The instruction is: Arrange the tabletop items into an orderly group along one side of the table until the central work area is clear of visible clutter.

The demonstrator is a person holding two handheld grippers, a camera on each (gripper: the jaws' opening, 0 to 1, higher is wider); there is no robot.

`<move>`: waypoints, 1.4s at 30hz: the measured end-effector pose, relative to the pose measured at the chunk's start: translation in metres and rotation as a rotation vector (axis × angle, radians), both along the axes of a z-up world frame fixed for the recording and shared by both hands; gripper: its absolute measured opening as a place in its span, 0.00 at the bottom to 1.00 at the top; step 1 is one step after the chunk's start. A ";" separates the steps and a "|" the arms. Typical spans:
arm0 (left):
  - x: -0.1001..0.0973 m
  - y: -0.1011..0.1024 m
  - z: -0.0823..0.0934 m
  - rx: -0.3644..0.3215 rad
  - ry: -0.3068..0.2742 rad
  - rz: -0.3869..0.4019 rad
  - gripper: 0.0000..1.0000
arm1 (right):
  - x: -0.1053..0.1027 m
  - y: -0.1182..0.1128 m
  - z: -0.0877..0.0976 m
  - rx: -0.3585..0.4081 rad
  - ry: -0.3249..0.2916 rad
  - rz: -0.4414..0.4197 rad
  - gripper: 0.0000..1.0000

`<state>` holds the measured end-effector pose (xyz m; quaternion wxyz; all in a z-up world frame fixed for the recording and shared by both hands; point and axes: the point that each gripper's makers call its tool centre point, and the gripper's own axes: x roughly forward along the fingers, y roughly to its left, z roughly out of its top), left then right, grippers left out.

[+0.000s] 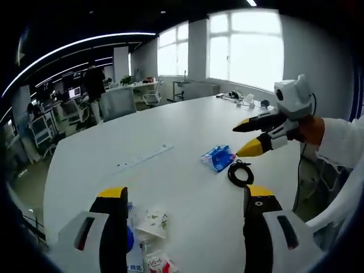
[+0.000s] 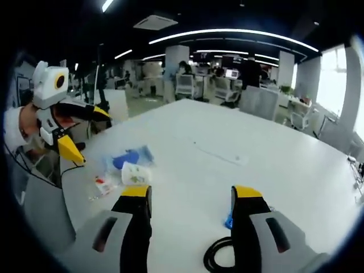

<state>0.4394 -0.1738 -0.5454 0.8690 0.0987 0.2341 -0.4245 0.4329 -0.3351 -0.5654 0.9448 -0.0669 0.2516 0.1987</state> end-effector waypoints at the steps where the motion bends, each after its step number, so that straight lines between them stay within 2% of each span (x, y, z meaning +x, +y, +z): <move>1: 0.000 0.004 0.000 0.003 -0.001 0.002 0.85 | 0.000 0.001 0.000 -0.003 0.002 0.002 0.54; 10: -0.002 0.043 0.000 -0.001 0.006 0.039 0.85 | 0.008 0.032 0.007 -0.009 -0.004 0.032 0.53; 17: 0.000 0.075 -0.004 -0.001 0.018 0.083 0.85 | 0.024 0.062 0.011 -0.012 -0.007 0.072 0.53; 24: 0.007 0.110 -0.011 -0.003 0.032 0.155 0.85 | 0.046 0.093 0.005 -0.021 0.007 0.139 0.53; 30: 0.010 0.142 -0.025 -0.004 0.061 0.232 0.85 | 0.063 0.117 0.001 -0.028 0.014 0.196 0.53; 35: 0.015 0.166 -0.038 -0.008 0.084 0.291 0.84 | 0.075 0.137 -0.009 -0.038 0.036 0.242 0.53; 42: 0.022 0.189 -0.054 -0.014 0.115 0.352 0.84 | 0.095 0.159 -0.026 -0.058 0.069 0.302 0.53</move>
